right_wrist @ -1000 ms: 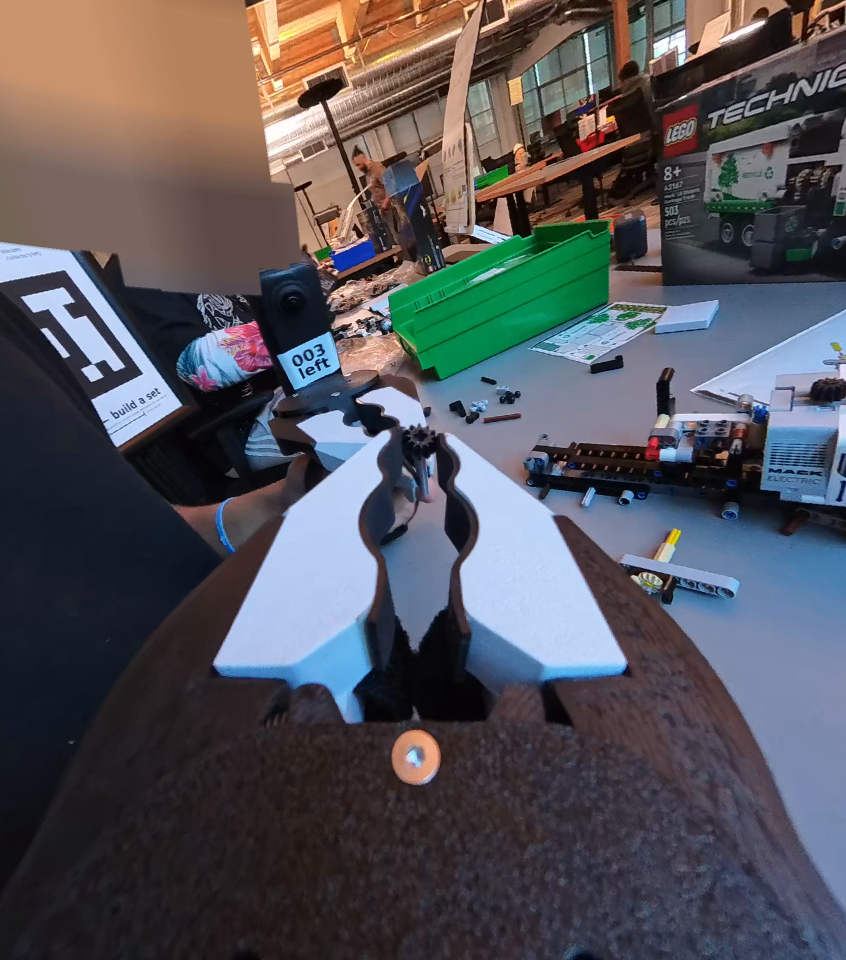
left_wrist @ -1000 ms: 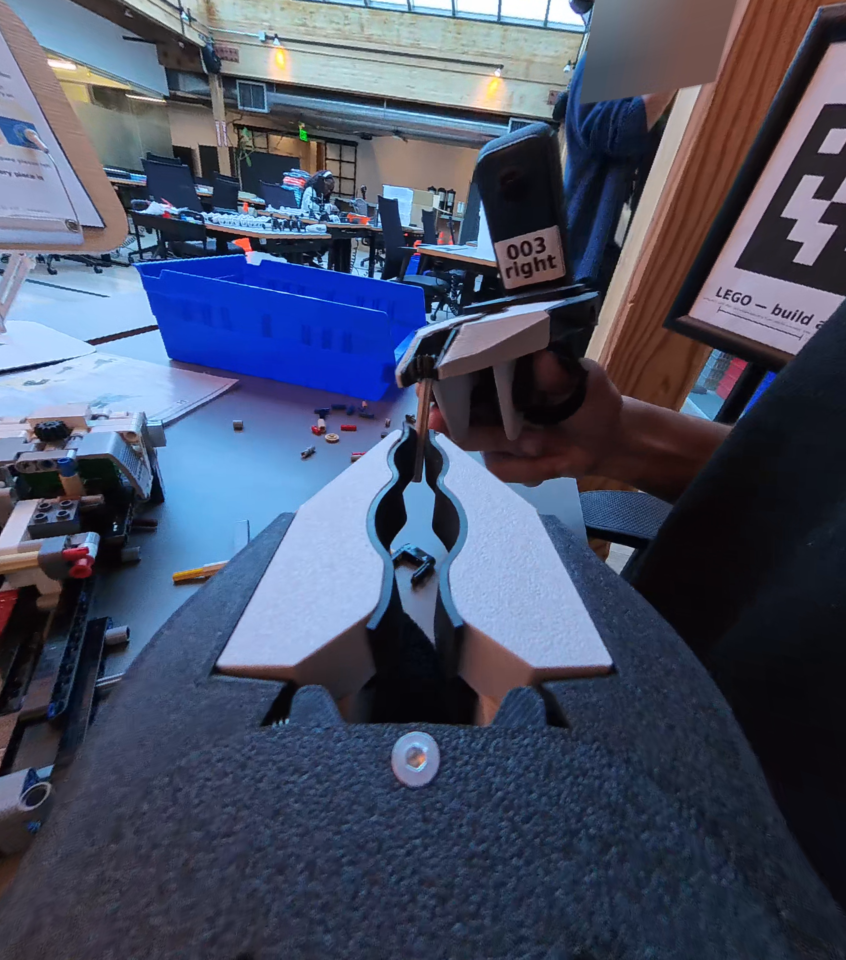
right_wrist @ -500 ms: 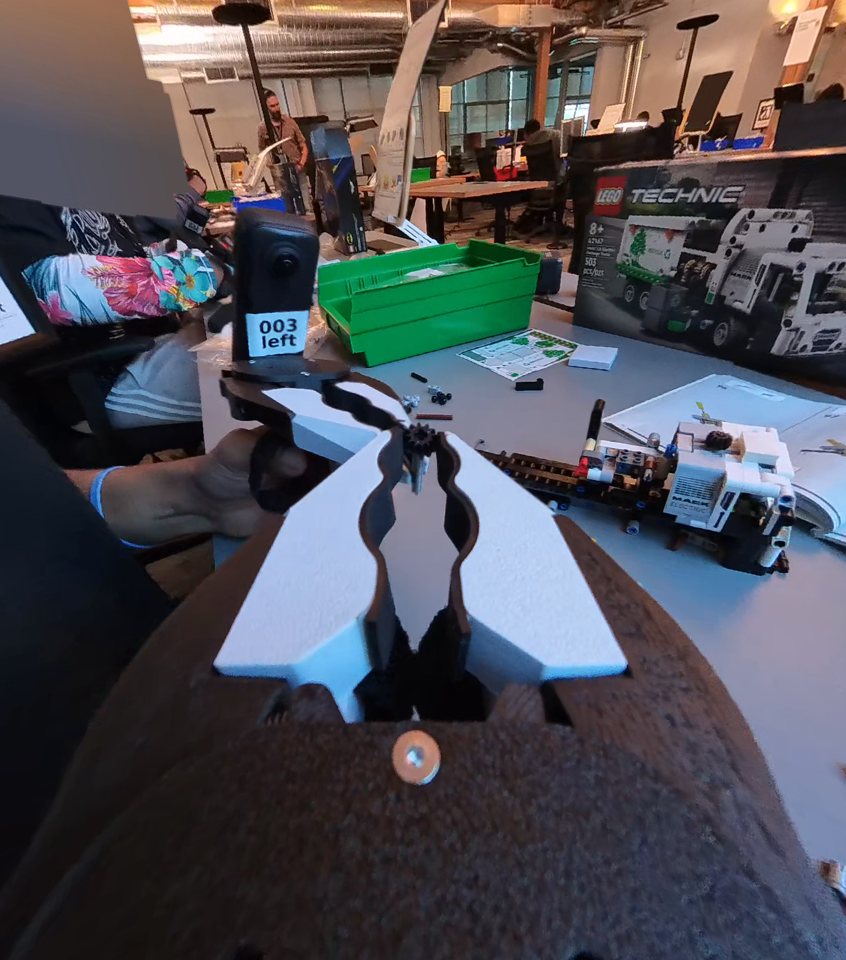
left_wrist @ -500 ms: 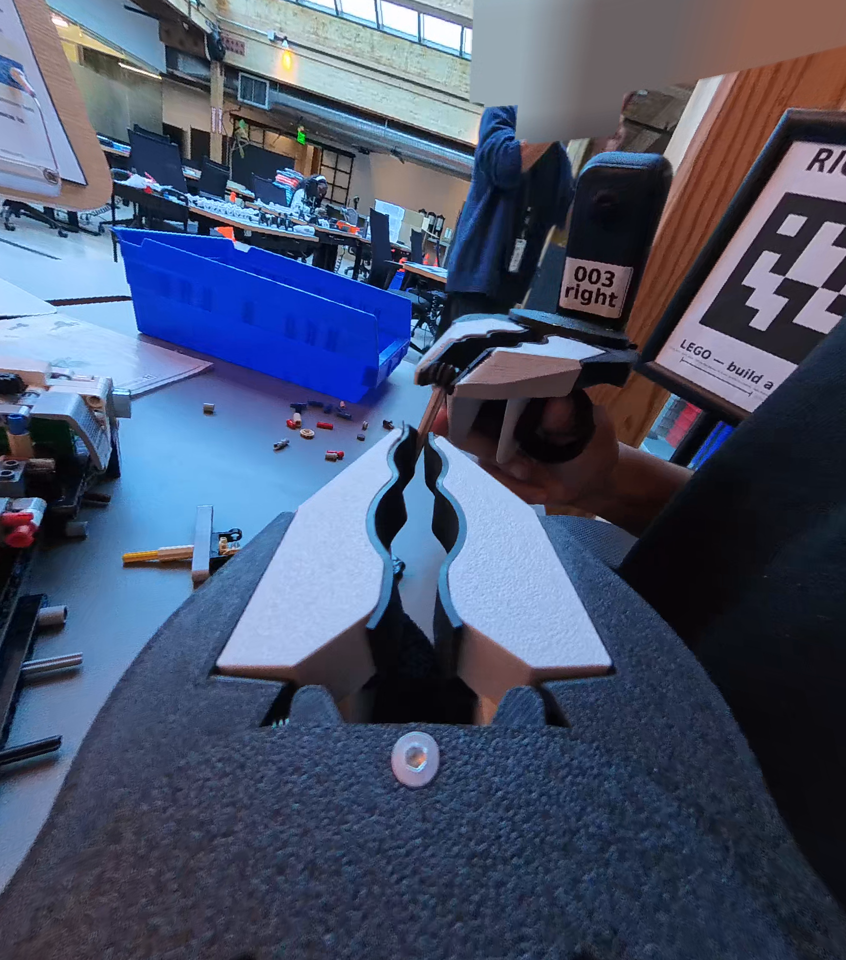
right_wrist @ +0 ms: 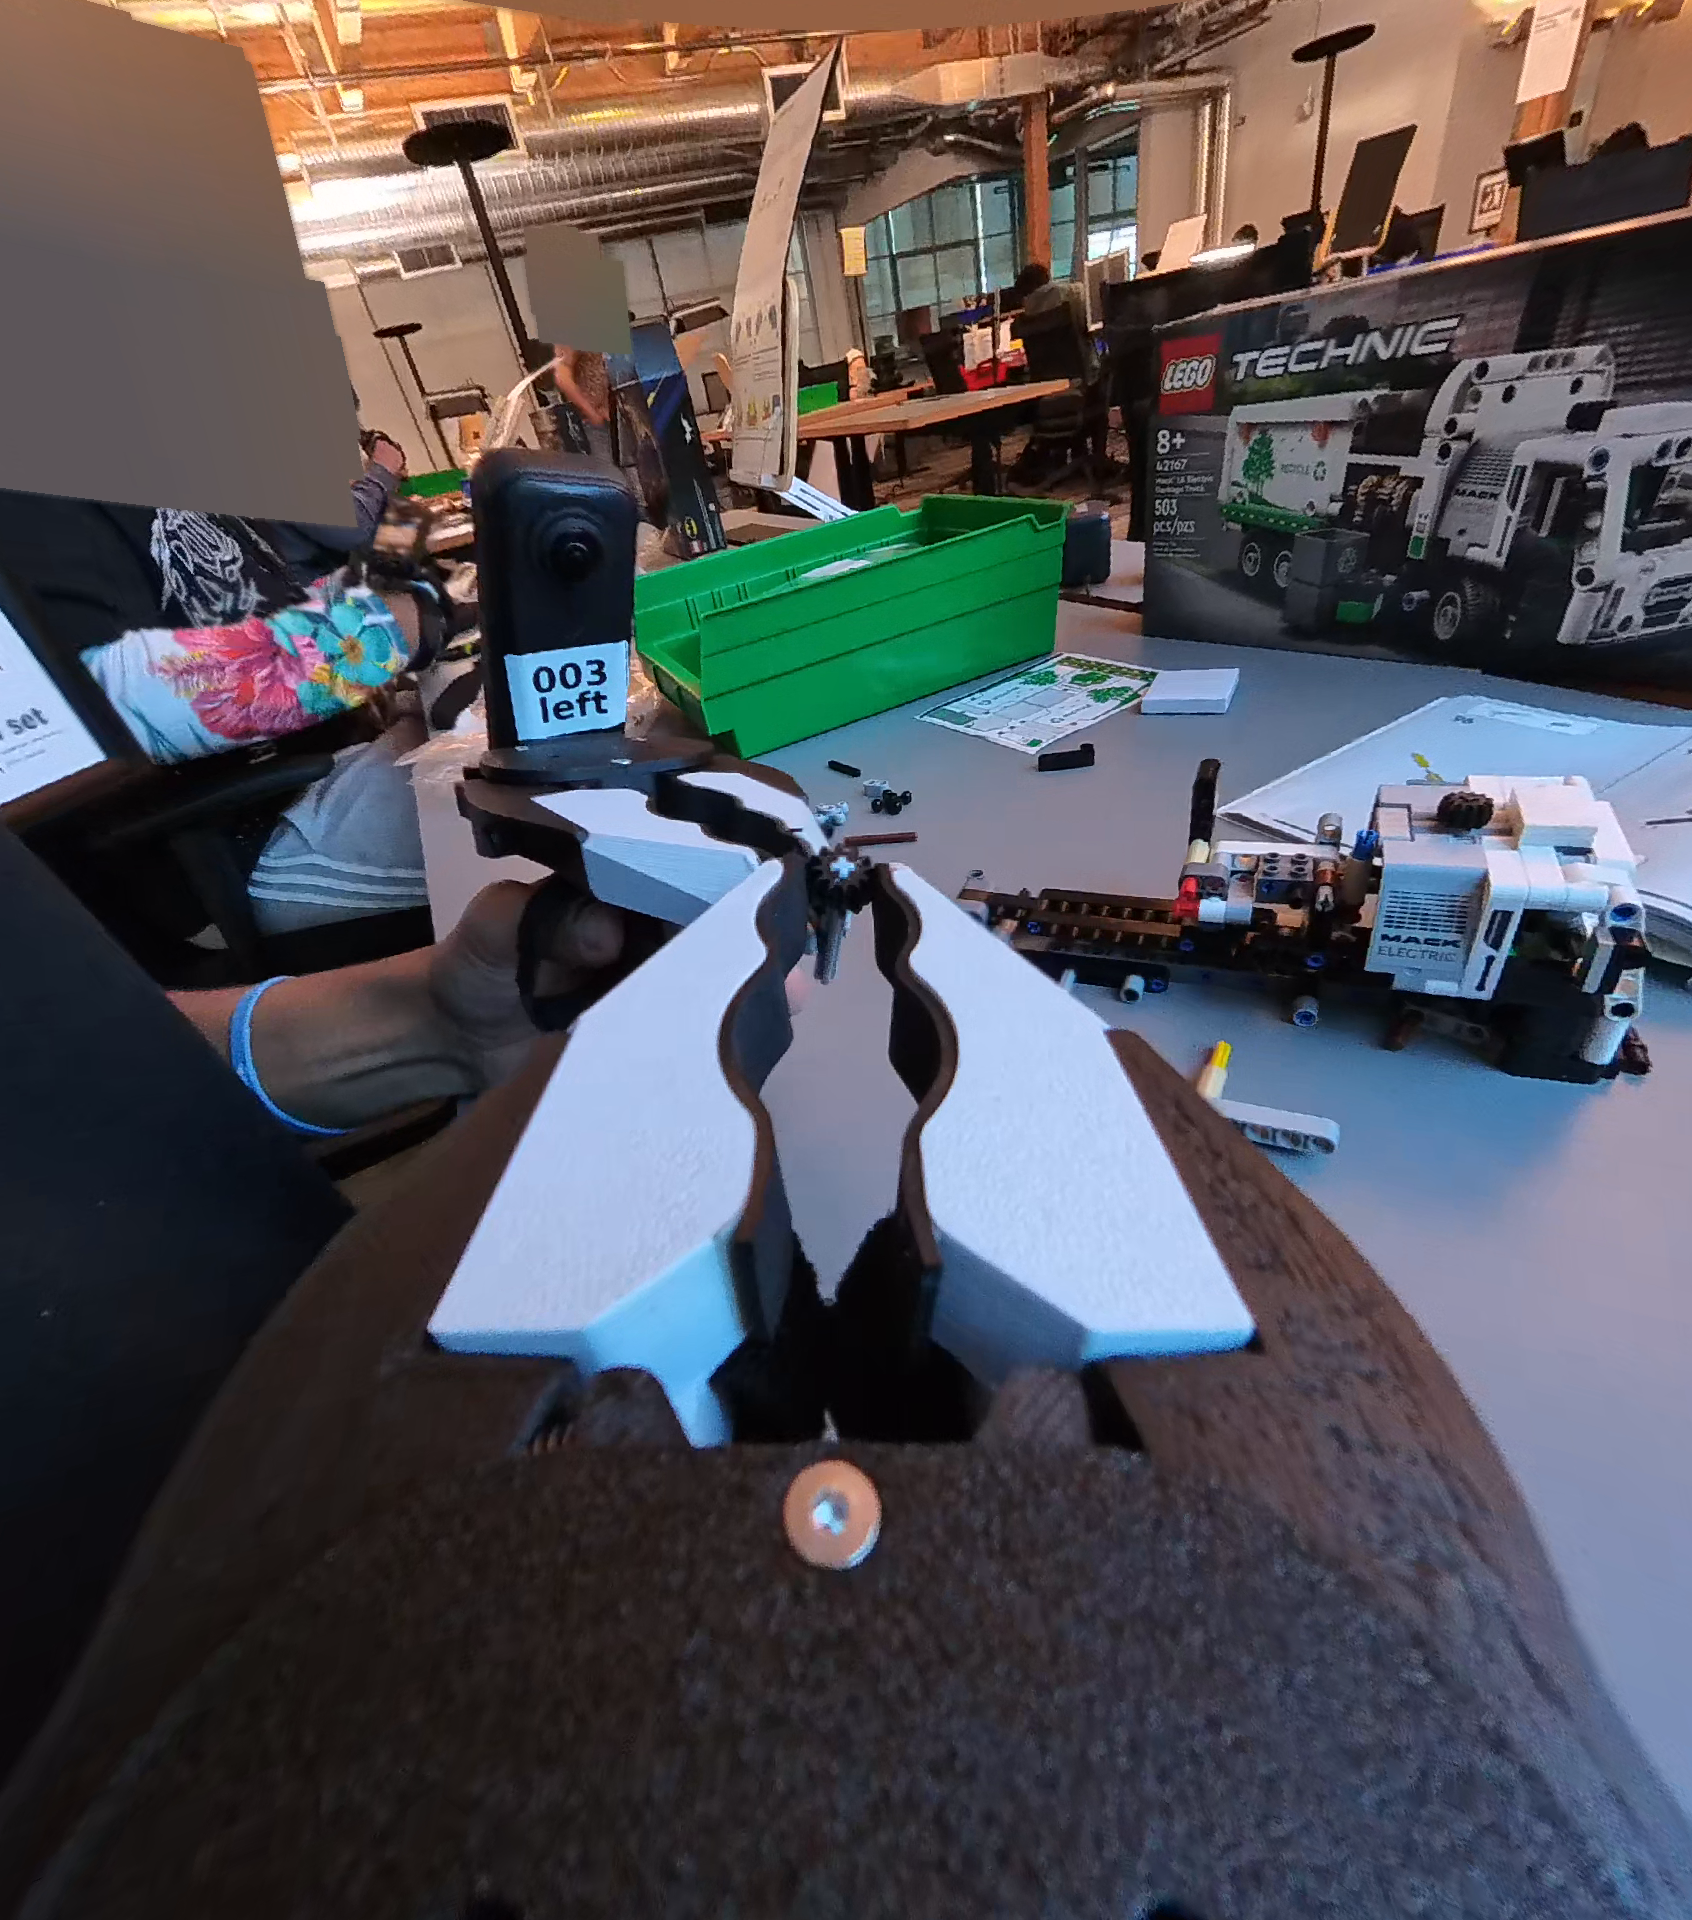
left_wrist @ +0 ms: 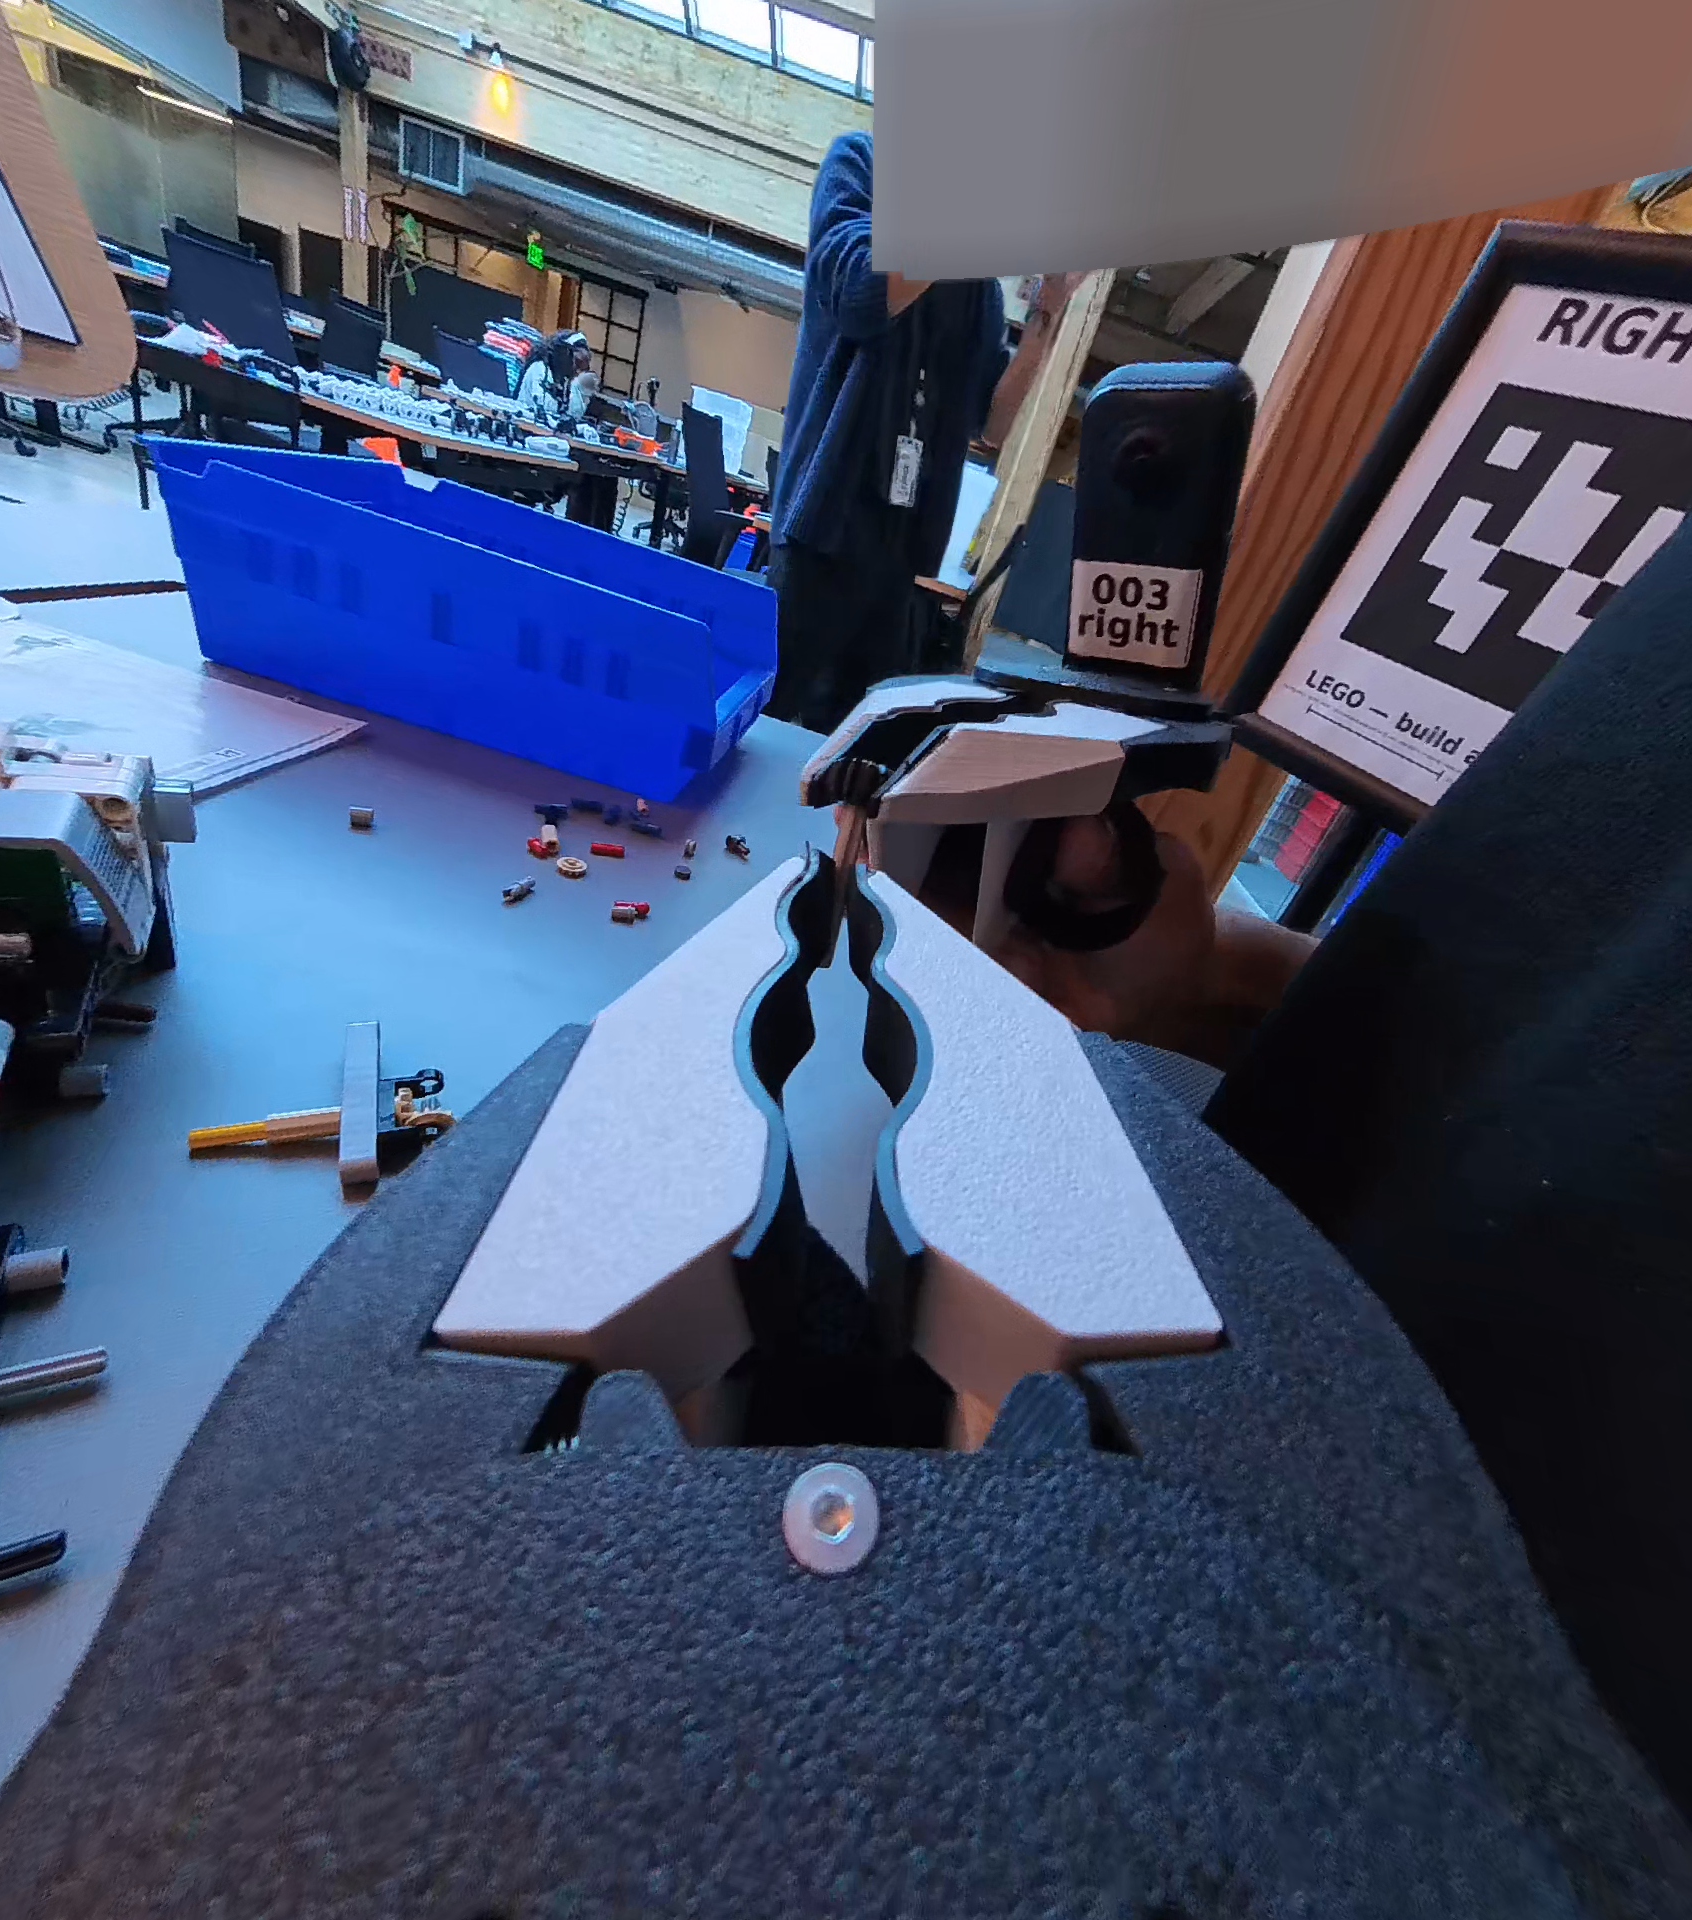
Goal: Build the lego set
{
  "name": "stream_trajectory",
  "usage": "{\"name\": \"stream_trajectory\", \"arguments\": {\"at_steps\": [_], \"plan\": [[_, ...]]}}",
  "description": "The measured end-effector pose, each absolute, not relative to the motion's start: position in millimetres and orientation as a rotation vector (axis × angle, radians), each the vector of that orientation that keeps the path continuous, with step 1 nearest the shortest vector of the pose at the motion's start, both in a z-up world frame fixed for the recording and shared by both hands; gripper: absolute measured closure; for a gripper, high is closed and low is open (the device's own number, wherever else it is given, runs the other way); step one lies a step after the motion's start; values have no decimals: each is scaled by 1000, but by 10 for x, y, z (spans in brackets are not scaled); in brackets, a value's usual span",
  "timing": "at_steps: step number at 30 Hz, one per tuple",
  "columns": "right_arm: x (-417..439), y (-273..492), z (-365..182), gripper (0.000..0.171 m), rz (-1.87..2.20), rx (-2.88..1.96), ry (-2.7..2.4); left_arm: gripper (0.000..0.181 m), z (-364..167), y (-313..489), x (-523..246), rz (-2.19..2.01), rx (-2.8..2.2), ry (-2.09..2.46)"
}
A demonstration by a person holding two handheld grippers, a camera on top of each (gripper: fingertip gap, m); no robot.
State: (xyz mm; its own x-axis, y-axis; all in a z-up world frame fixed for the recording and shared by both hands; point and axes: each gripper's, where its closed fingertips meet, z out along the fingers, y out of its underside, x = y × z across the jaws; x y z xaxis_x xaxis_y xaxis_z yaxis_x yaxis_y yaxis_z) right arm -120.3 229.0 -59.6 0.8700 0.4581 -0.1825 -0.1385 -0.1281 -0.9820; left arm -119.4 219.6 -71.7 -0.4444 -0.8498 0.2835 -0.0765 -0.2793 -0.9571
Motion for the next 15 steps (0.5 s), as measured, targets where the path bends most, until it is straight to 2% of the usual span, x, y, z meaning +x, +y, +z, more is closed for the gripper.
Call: {"name": "stream_trajectory", "arguments": {"at_steps": [8,11,15], "plan": [[-1144,2323,-556,157,653,-1624,-190,181,-684,2213,-1152,-1845,-1216,1345],[-1004,2289,-500,141,683,-1596,-142,181,-700,2365,-1087,-1920,-1388,1186],[-1035,2267,-768,145,556,-1730,-213,181,-688,2542,-1078,-2152,-1568,879]]}}
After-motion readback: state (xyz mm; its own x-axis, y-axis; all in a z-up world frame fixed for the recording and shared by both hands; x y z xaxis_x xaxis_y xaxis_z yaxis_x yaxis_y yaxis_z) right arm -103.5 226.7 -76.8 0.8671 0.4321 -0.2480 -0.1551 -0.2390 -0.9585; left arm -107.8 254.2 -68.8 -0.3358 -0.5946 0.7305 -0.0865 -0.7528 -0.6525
